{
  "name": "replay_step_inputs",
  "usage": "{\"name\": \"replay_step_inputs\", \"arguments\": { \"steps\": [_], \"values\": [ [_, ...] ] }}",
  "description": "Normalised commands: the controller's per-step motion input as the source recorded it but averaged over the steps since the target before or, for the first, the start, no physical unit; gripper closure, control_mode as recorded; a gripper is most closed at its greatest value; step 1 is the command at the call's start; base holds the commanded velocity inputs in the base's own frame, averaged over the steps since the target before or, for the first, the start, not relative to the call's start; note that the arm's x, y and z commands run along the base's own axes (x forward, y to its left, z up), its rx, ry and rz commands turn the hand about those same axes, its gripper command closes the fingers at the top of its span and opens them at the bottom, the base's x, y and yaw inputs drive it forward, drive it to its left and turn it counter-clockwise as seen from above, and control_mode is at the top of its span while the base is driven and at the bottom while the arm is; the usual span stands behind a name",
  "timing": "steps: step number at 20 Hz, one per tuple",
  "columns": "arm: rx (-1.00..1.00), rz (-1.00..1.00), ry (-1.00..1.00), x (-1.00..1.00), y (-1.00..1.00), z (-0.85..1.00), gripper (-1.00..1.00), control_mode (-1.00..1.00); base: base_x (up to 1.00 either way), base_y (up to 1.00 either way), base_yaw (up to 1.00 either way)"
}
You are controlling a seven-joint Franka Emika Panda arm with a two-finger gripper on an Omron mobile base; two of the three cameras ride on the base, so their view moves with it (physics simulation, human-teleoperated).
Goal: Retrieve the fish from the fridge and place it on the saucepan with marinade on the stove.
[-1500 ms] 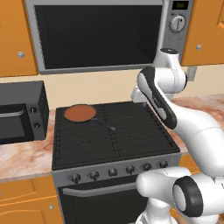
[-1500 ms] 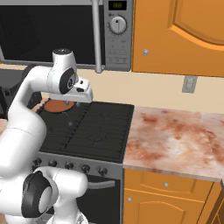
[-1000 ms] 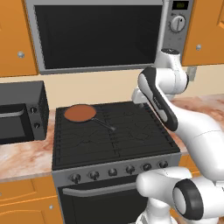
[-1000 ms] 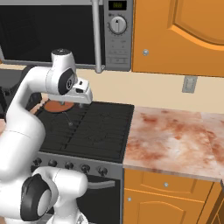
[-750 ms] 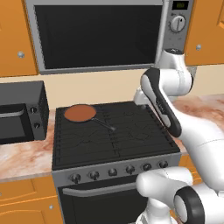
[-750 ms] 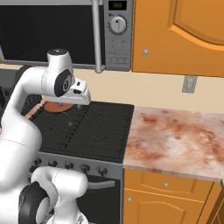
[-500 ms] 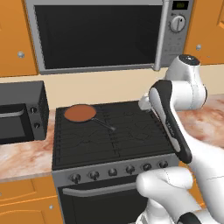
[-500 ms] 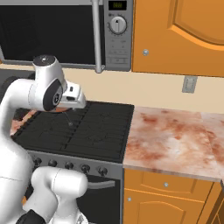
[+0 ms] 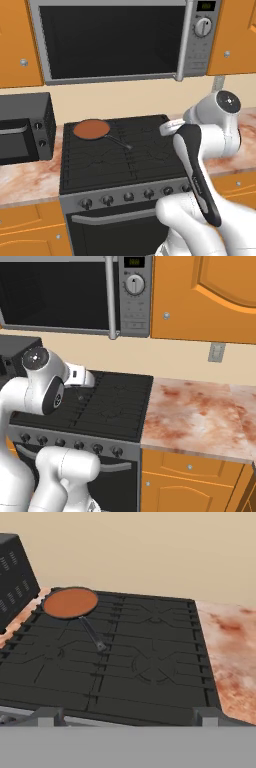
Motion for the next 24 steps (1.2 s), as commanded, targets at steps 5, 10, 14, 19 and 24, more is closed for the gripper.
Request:
{"name": "replay_step_inputs", "arguments": {
  "steps": [5, 10, 14, 19, 24],
  "values": [
    [0.0, 0.0, 0.0, 0.0, 0.0, 0.0, -1.0, -1.0, 0.0, 0.0, 0.0],
    [0.0, 0.0, 0.0, 0.0, 0.0, 0.0, -1.0, -1.0, 0.0, 0.0, 0.0],
    [0.0, 0.0, 0.02, -0.11, 0.0, -0.03, -1.0, 1.0, -0.15, 0.0, 0.01],
    [0.0, 0.0, 0.0, 0.0, 0.0, 0.0, -1.0, 1.0, -0.52, 0.66, 0.02],
    [0.0, 0.0, 0.0, 0.0, 0.0, 0.0, -1.0, 1.0, -0.3, 1.0, 0.0]
  ]
}}
